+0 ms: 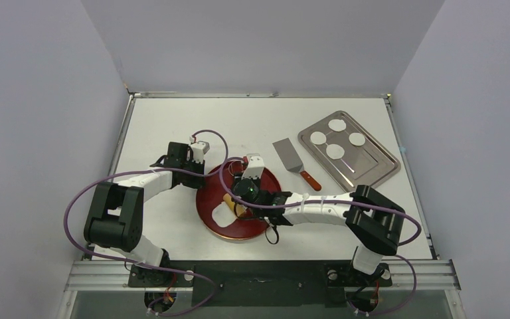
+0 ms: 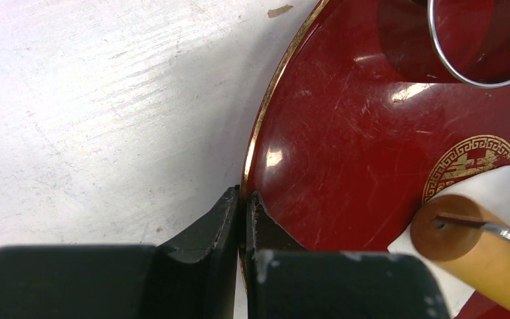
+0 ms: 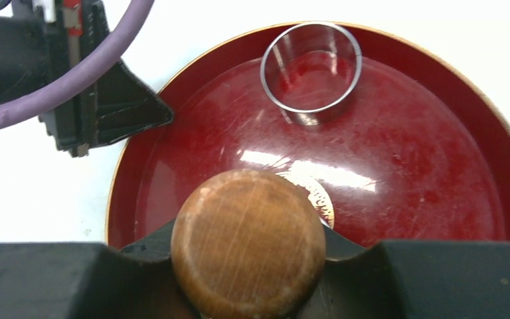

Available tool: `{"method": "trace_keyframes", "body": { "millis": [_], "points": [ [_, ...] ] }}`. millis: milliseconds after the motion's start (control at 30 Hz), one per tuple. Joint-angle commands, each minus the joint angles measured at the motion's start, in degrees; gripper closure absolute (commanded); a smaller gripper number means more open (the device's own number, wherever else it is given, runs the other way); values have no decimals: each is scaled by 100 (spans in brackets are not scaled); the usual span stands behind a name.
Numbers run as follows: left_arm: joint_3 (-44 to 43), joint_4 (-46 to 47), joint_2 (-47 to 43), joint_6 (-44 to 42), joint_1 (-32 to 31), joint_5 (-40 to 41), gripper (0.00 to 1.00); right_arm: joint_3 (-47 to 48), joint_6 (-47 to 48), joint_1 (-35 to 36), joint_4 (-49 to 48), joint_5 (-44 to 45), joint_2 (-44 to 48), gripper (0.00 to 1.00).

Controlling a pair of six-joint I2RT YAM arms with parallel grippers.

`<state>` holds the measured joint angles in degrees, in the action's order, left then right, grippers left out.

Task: Roll out the dumpling wrappers from the dough
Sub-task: Flatten out the dough on the work surface.

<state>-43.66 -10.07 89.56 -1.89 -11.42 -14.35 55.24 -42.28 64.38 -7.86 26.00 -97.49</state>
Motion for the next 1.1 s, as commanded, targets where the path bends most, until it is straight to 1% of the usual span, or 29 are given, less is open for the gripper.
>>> {"method": "trace_keyframes", "body": {
  "millis": [0, 167, 400, 467, 567, 700, 800, 833, 867, 967, 1067],
  "points": [
    [-22, 141, -107, -58, -5, 119, 100, -407, 24, -65, 1043, 1138, -16, 100],
    [-35, 136, -78, -55, -1, 123, 100, -511, 59, 23, 1562, 1869, -100, 100],
    [-48, 137, -24, -57, -4, 134, 100, -576, -79, 166, 1600, 1769, -433, 100],
    [-58, 129, -22, -57, -1, 129, 100, -557, -39, 171, 1698, 1853, -298, 100],
    [-52, 128, -37, -54, -3, 130, 100, -388, 153, 171, 1904, 2006, 193, 100],
    [-42, 137, -71, -53, -3, 127, 100, 9, 736, 280, 1848, 2096, 916, 100],
    [-51, 129, -58, -47, -4, 137, 100, 240, 1088, 349, 1577, 1819, 1238, 100],
    [-39, 137, -55, -43, -2, 144, 100, 259, 1125, 361, 1302, 1701, 1320, 100],
    [-29, 145, -58, -29, -1, 150, 100, 246, 1143, 358, 1132, 1391, 1329, 100],
    [-8, 173, -68, -18, -11, 149, 100, 190, 1072, 356, 369, 695, 1116, 100],
    [-4, 179, -64, -12, -13, 156, 100, 323, 868, 340, 81, 333, 744, 100]
  ]
}}
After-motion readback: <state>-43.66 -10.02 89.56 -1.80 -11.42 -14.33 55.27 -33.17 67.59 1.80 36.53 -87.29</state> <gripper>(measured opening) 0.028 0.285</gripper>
